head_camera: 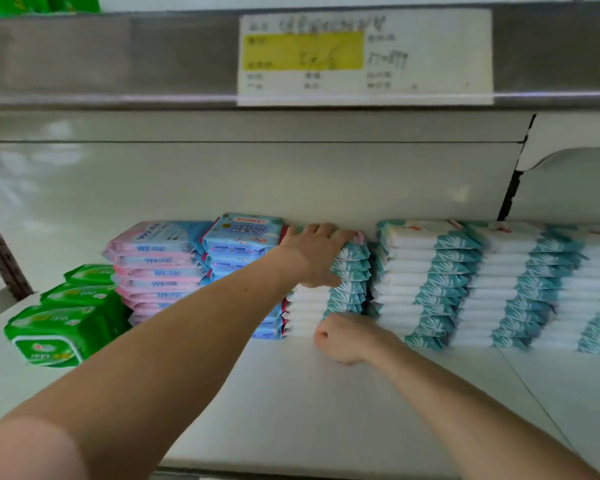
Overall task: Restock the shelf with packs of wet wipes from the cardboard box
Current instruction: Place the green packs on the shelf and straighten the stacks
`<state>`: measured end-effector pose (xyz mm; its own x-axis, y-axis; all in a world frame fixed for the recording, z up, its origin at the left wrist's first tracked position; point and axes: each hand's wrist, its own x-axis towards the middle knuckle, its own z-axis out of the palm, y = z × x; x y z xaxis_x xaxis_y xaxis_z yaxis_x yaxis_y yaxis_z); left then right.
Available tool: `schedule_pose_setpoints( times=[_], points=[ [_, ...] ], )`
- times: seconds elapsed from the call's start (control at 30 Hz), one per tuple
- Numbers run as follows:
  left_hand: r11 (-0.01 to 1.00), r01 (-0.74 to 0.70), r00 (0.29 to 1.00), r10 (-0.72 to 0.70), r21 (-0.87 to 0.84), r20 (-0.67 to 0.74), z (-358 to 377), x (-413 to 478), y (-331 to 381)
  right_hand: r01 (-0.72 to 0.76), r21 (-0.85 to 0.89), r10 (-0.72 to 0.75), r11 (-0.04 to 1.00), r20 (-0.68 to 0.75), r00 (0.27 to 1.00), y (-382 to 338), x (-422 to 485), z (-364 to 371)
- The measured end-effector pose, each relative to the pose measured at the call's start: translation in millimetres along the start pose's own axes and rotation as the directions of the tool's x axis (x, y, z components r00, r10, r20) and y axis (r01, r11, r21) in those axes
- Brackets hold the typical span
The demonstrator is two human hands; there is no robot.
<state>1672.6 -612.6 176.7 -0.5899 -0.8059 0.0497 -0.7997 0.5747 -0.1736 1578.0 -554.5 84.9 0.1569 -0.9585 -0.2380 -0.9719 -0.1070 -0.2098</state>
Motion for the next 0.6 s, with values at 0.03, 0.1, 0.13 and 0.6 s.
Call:
schedule_pose_setpoints(
  times=[0.03, 0.1, 0.13, 0.6],
  points=[
    [1.0, 0.005, 1.0, -0.005, -0.006, 0.002, 0.6, 0.4, -0.2, 0.001, 0.021, -0.001, 1.0, -0.008, 1.0, 3.2, 2.1, -2.3],
    [1.0, 0.013, 1.0, -0.013, -0.009, 0.0, 1.1, 1.0, -0.1, 0.002, 0.042, 0.0, 0.999, -0.028, 1.0, 5.8, 5.7, -6.0],
    [1.0, 0.017, 1.0, -0.017, -0.007, -0.002, 1.2, 1.1, 0.2, 0.0, 0.04, 0.002, 0.999, -0.04, 0.999, 4.8, 6.4, -6.6],
    [0.986, 0.094, 0.994, -0.085, -0.138, 0.07, -20.6, -3.4, 1.5, 0.003, 0.117, 0.032, 0.993, -0.3, 0.953, 13.9, -63.0, -17.5]
  ],
)
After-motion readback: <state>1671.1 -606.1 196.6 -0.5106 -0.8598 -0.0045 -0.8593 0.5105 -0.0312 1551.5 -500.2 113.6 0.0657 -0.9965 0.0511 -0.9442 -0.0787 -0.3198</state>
